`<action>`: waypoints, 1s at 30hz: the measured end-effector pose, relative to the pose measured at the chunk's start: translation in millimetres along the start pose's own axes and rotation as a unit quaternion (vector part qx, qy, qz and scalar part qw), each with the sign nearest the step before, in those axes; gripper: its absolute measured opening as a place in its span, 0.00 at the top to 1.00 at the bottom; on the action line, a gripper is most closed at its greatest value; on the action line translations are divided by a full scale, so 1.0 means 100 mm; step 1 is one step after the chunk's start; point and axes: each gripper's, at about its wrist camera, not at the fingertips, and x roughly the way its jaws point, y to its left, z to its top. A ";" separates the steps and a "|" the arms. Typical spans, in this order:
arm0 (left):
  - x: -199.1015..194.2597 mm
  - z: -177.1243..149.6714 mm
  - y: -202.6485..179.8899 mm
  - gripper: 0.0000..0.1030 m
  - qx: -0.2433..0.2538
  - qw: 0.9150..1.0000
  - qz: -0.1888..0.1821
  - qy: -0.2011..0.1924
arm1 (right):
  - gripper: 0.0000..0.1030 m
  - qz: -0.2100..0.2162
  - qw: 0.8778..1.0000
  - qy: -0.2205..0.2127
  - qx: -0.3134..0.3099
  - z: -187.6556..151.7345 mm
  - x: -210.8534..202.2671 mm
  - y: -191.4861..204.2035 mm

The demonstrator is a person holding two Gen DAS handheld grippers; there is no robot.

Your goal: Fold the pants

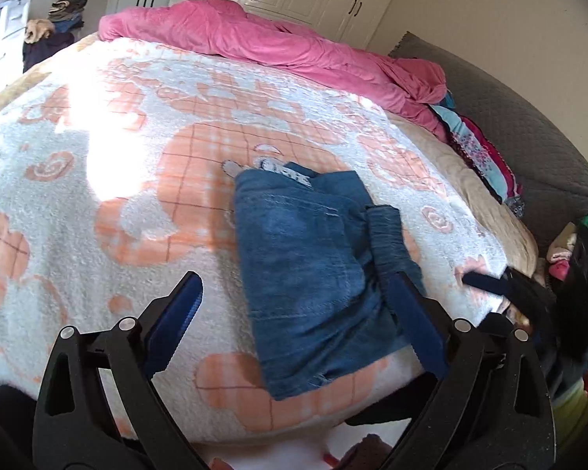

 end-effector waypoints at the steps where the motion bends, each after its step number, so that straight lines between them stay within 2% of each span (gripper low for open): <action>1: 0.00 0.03 0.01 0.14 0.005 1.000 0.006 -0.003 | 0.15 0.000 1.000 0.004 -0.011 -0.01 0.03 0.06; 3: 0.00 0.10 0.02 0.19 0.020 0.999 0.025 -0.011 | 0.16 0.001 0.999 0.015 -0.037 -0.04 0.11 0.21; 5: 0.04 0.18 0.03 0.41 0.024 1.000 0.014 -0.004 | 0.17 -0.005 0.997 0.023 -0.068 -0.05 0.20 0.35; 7: 0.11 0.24 0.04 0.51 0.022 1.000 0.002 0.009 | 0.26 -0.004 0.995 0.029 -0.095 -0.05 0.28 0.44; 9: 0.16 0.32 0.01 0.53 0.025 0.999 -0.023 0.015 | 0.29 -0.007 0.992 0.031 -0.122 -0.03 0.34 0.52; 14: 0.44 0.39 -0.12 0.53 0.049 0.997 -0.035 0.040 | 0.43 -0.025 0.983 0.038 -0.178 0.05 0.51 0.63; 19: 0.83 0.38 -0.07 0.53 0.054 0.995 -0.015 0.080 | 0.57 -0.042 0.975 0.069 -0.208 0.09 0.82 0.58; 20: 0.89 0.37 -0.04 0.53 0.049 0.995 -0.011 0.085 | 0.63 -0.033 0.975 0.069 -0.206 0.09 0.87 0.56; 21: 0.95 0.36 0.00 0.53 0.046 0.995 -0.009 0.088 | 0.79 -0.019 0.977 0.072 -0.201 0.09 0.90 0.54; 22: 0.99 0.36 0.04 0.53 0.042 0.995 -0.008 0.090 | 0.89 0.003 0.979 0.080 -0.188 0.10 0.93 0.51; 24: 1.03 0.35 0.11 0.53 0.030 0.995 -0.015 0.091 | 0.92 0.042 0.983 0.093 -0.155 0.14 0.92 0.48; 27: 1.04 0.34 0.16 0.53 0.027 0.996 -0.022 0.088 | 0.93 0.068 0.982 0.088 -0.153 0.14 0.80 0.55; 28: 1.04 0.34 0.17 0.53 0.023 0.996 -0.024 0.087 | 0.93 0.066 0.980 0.086 -0.164 0.10 0.76 0.58; 30: 1.02 0.34 0.18 0.53 0.021 0.996 -0.025 0.085 | 0.93 0.034 0.976 0.097 -0.190 0.00 0.79 0.62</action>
